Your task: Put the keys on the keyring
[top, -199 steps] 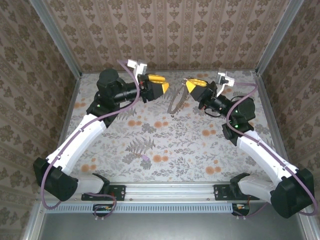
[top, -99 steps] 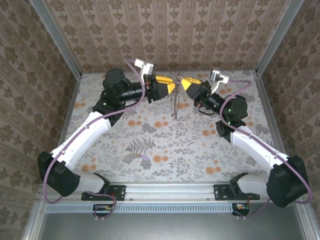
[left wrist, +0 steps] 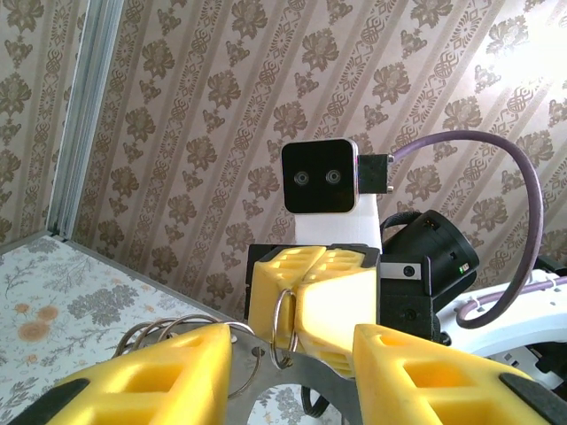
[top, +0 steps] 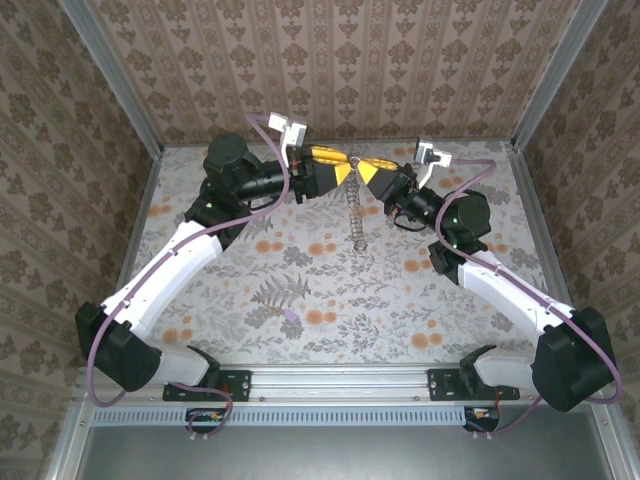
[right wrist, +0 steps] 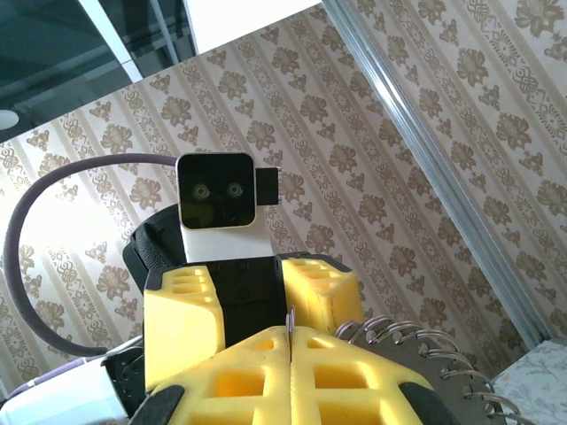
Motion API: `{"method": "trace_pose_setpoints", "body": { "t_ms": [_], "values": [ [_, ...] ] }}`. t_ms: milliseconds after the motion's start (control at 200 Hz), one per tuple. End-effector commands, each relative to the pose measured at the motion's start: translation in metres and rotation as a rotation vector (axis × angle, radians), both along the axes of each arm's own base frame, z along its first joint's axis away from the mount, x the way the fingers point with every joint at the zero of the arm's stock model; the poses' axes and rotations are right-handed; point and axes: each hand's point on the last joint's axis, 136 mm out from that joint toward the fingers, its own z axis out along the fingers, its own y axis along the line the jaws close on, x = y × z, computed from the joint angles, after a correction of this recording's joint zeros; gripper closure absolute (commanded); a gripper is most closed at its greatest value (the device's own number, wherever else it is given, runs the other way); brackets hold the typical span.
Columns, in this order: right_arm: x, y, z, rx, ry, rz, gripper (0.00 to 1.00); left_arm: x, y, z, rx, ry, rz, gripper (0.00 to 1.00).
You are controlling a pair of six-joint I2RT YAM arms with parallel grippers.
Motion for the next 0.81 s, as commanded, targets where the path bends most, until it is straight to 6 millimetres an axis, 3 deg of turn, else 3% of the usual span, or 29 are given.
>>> {"method": "trace_pose_setpoints", "body": {
  "t_ms": [0,335,645,800],
  "values": [
    [-0.0153,-0.0011,0.025,0.035,-0.095,0.025,1.0,-0.0045,-0.001,0.016,-0.026,-0.037,-0.025,0.59],
    [-0.0147,0.0013,0.0211,0.02,-0.085,0.029,1.0,-0.0038,-0.005,0.0152,-0.021,-0.04,-0.043,0.61],
    [-0.0137,0.0024,0.0184,0.005,-0.078,0.026,1.0,-0.0084,-0.007,0.0143,-0.011,-0.054,-0.072,0.76],
    [-0.0133,0.0027,0.0174,0.001,-0.075,0.025,1.0,-0.0126,-0.0087,0.0116,0.003,-0.058,-0.095,0.76]
  ]
}}
